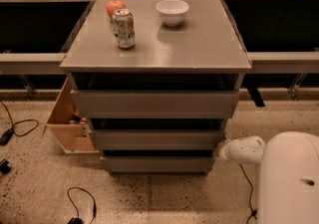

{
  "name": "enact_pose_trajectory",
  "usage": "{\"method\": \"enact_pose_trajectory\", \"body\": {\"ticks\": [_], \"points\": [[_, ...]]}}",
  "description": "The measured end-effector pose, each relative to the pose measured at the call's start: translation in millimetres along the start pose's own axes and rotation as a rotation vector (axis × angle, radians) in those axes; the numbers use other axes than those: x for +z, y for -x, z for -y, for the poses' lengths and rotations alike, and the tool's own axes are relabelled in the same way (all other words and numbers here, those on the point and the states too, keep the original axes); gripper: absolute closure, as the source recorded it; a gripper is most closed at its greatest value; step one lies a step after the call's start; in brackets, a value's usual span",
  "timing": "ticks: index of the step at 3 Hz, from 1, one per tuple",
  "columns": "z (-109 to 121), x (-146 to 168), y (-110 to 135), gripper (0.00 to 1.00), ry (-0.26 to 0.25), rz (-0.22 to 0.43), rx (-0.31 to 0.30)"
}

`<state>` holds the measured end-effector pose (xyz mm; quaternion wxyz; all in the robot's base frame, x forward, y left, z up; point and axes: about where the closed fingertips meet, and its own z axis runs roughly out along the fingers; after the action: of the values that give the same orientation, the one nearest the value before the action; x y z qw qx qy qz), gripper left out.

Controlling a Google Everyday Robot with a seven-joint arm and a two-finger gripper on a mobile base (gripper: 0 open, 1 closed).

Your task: Close bottom drawer

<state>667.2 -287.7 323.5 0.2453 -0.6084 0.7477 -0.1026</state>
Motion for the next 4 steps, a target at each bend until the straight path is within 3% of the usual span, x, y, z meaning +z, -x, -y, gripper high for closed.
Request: {"method": "enact_pose_trajectory", "body": {"ticks": [2,3,4], "points": [[-0.8,-0.3,-0.1,0.55,0.0,0.0,0.0],[-5.9,0.2,-1.2,0.58,0.018,-0.014,-0.013],[-23.7,-26.9,-10.9,0.81,0.084,-0.069,-0.014]]}}
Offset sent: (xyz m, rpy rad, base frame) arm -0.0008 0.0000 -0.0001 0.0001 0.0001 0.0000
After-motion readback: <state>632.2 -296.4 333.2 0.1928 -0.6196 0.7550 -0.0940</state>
